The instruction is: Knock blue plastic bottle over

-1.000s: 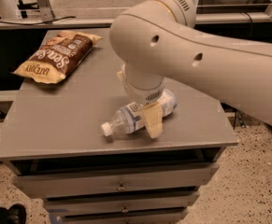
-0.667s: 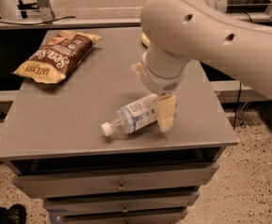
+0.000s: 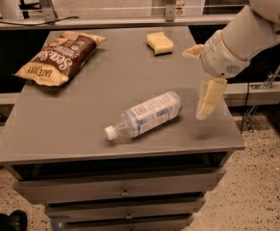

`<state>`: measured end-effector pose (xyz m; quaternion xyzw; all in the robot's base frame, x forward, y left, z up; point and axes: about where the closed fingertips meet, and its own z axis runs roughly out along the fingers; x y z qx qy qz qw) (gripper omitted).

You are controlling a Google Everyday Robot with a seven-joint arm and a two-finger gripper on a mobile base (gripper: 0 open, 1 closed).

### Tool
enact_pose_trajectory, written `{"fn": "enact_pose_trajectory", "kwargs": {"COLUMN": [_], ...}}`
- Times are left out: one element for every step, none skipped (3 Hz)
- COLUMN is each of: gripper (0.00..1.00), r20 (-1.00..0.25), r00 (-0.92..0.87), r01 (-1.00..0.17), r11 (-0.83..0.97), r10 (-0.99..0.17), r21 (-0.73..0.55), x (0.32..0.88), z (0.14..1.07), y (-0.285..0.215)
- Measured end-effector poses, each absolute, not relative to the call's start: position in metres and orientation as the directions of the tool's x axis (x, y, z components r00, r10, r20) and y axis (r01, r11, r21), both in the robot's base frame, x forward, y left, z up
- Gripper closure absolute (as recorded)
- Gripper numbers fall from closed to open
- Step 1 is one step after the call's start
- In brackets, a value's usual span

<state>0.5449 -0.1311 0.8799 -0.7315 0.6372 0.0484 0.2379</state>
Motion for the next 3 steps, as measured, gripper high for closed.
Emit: {"fn": "enact_pose_trajectory", "kwargs": {"gripper": [0.00, 0.00, 0.00], "r20": [-0.524, -0.562, -0.559], "r00": [0.076, 0.071, 0.072], "r01": [-0.972, -0.973, -0.973], "r11": [0.055, 0.067, 0.065], "r10": [-0.848, -0.824, -0.826], "r21": [-0.229, -0.221, -0.221], "x": [0.5441, 0.5446, 0.5446], "z": [0.8860, 0.8908, 0.8902], "y": [-0.1690, -0.1645, -0.1645]}}
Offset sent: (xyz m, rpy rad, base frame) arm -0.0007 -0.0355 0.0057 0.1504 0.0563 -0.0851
